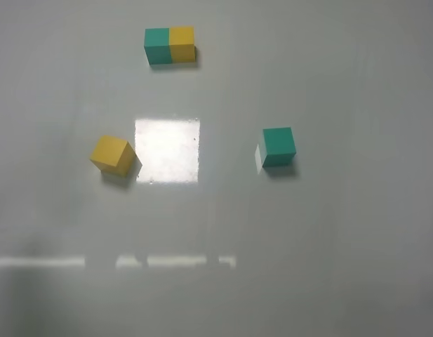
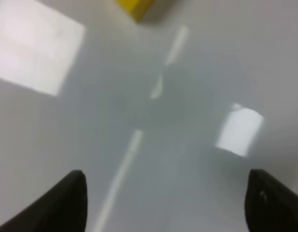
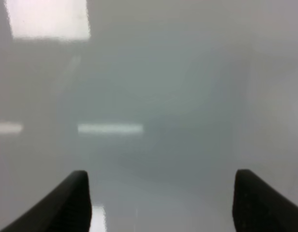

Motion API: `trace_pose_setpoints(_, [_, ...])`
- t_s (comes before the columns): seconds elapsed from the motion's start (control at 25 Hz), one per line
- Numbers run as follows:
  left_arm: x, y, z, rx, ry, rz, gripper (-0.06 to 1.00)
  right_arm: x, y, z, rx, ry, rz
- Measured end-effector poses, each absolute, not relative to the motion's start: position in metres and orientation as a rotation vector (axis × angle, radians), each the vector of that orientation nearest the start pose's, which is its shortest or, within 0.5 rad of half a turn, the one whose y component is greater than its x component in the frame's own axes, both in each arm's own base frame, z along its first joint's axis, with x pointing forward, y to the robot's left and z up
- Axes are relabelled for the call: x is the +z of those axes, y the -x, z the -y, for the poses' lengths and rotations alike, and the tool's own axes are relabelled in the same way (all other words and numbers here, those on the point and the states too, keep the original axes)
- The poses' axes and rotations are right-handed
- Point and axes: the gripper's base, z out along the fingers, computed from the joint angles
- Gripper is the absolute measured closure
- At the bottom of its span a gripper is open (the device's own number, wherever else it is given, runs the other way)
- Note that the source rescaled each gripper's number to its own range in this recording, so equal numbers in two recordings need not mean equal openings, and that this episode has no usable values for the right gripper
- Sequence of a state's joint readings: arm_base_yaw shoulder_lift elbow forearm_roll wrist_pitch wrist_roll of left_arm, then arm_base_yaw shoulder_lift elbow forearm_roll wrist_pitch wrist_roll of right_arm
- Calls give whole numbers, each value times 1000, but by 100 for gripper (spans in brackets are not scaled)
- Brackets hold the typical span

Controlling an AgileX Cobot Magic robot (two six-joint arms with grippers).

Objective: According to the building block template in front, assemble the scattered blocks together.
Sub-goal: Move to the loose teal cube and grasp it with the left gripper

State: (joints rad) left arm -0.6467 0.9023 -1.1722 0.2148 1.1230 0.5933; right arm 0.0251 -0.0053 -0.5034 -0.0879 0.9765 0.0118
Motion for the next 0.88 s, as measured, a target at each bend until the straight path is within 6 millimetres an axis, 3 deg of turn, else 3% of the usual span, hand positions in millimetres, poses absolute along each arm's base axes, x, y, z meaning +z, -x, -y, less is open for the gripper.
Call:
trace_pose_setpoints(0.28, [429, -169, 161, 178, -1590, -1732, 17, 285, 3, 7, -79, 13, -1949])
trace_pose_setpoints(0.52, [439, -186, 227, 117, -1638, -1579, 17, 285, 3, 7, -79, 13, -1949])
trace_pose_setpoints(0.68, [430, -198, 257, 109, -1661, -1550, 17, 285, 3, 7, -79, 13, -1949])
trace_pose_setpoints(0.88, [415, -213, 280, 106, -1671, -1536, 17, 285, 3, 7, -79, 13, -1949])
